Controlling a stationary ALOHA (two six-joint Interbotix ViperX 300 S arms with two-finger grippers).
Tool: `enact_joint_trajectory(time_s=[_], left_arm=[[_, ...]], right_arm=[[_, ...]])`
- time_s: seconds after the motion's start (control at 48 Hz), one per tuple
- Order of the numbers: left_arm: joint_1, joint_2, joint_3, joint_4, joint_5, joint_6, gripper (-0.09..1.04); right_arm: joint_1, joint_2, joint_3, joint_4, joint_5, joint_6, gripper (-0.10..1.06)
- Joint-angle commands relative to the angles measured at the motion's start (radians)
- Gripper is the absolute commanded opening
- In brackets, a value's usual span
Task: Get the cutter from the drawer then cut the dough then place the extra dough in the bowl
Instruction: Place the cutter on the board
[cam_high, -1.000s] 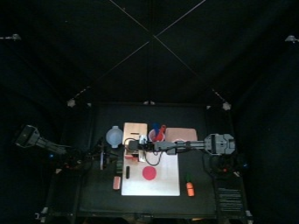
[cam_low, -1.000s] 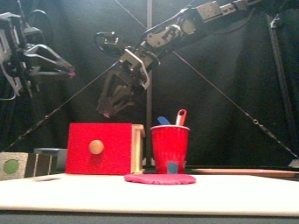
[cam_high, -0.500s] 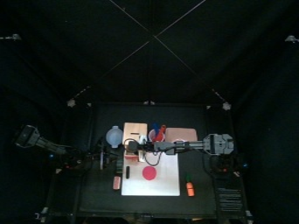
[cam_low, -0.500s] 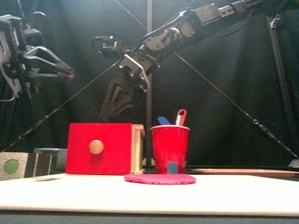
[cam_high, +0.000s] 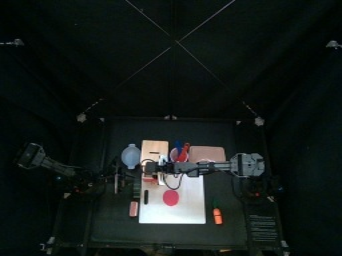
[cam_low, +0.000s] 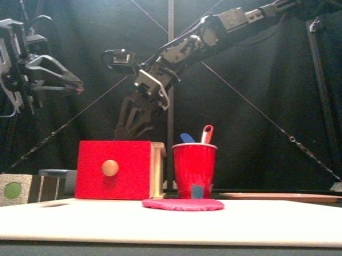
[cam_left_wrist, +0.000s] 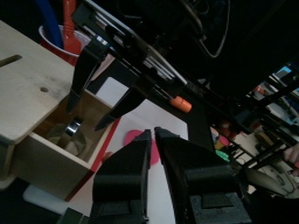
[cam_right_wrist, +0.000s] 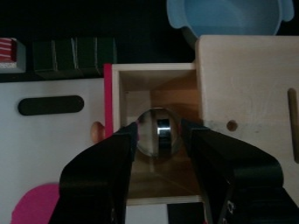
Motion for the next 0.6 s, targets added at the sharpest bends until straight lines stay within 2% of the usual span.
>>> enact_joint_trajectory(time_s=[0.021,0.292,0.604], left_arm=[[0.002,0.002,-0.014,0.000,-0.002,0.002,0.55],[0.002,0.002,-0.014,0.000,0.009,0.000,0.55],[0.002,0.002,-0.015,0.000,0.014,0.000,0.55]], right_arm=[[-0.015,-0.011,-0.032,-0.003,-0.002,0.000,0.81],[-0.035,0.012,-0.037,-0.025,0.003,0.000,0.81],[-0.035,0.032,-0.038,-0.034,0.041,0.000,0.80]])
